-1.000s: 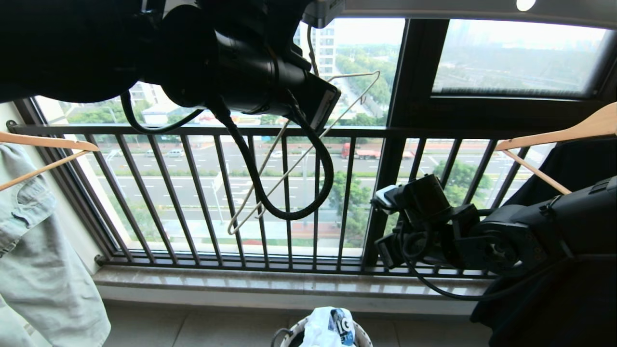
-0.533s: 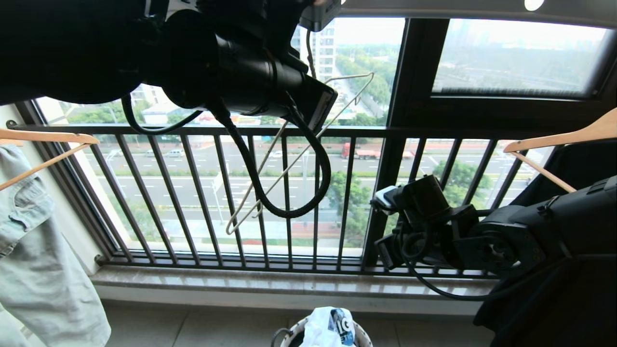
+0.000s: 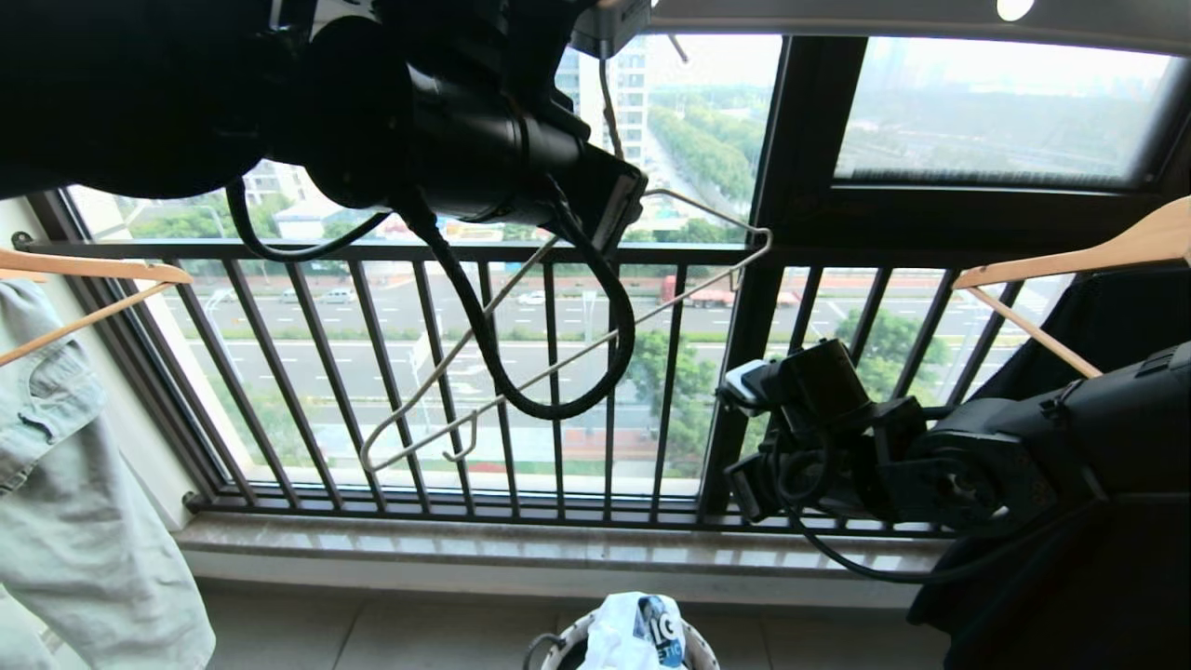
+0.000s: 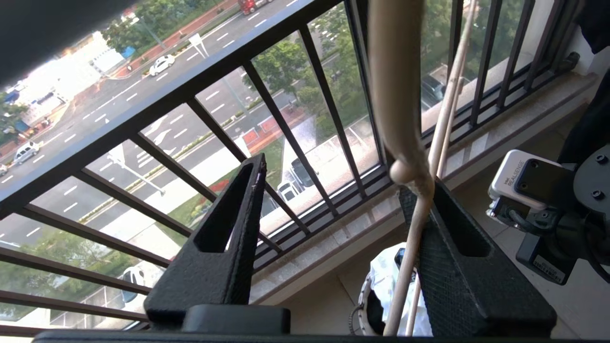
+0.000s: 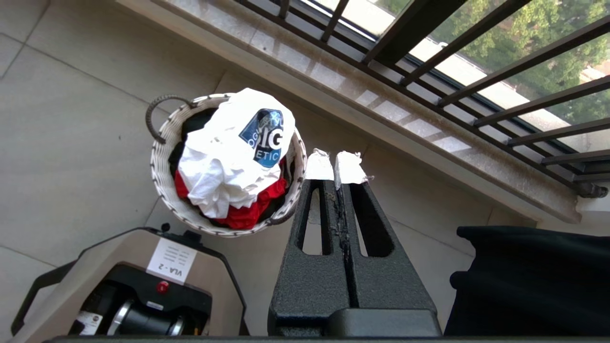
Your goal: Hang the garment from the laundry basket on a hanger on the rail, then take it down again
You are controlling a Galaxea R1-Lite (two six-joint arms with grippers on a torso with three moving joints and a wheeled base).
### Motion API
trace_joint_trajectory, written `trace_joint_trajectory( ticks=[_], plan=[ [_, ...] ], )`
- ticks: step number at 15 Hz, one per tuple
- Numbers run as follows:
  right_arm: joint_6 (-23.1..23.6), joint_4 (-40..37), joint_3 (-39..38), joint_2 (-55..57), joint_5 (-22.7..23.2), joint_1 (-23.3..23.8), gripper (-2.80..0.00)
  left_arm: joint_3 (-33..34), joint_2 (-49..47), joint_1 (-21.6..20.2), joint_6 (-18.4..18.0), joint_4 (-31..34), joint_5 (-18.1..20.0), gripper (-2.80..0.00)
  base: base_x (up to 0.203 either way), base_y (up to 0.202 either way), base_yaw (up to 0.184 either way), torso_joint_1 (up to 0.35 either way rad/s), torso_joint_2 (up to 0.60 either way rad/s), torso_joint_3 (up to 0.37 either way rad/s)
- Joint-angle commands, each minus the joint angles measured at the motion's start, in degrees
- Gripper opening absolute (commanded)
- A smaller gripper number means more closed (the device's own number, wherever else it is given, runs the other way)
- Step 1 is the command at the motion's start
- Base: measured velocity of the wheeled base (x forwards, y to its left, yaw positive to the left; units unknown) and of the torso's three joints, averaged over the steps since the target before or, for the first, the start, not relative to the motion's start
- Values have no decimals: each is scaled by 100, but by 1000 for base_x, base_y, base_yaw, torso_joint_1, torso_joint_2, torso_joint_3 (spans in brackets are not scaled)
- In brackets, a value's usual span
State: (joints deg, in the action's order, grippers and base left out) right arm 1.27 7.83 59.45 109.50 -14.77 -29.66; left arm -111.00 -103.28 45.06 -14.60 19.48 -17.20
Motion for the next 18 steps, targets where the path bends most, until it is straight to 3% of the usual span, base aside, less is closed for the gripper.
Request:
trace_joint_trajectory(
  ticks=[1, 5, 9, 13, 14, 18],
  plan=[
    [5, 30, -13, -8, -9, 34, -280, 8, 179, -6, 95, 20, -9, 0, 0, 0, 0, 0, 0, 0],
    [14, 25, -22, 1, -9, 50, -280, 537, 1007, -43, 595, 29, 90, 0, 0, 0, 0, 0, 0, 0],
    [40, 34, -48, 1, -9, 58, -280, 1667, 2231, -81, 958, 29, 617, 0, 0, 0, 0, 0, 0, 0],
    [49, 34, -62, 1, -9, 65, -280, 2777, 3211, -98, 1353, 16, 701, 0, 0, 0, 0, 0, 0, 0],
    [49, 34, -65, 1, -9, 56, -280, 3024, 3430, -130, 1390, 14, 705, -280, 0, 0, 0, 0, 0, 0],
    [38, 36, -441, -533, -64, 65, -280, 3993, 4065, -312, 1458, 9, 722, -280, 0, 0, 0, 0, 0, 0]
  ],
)
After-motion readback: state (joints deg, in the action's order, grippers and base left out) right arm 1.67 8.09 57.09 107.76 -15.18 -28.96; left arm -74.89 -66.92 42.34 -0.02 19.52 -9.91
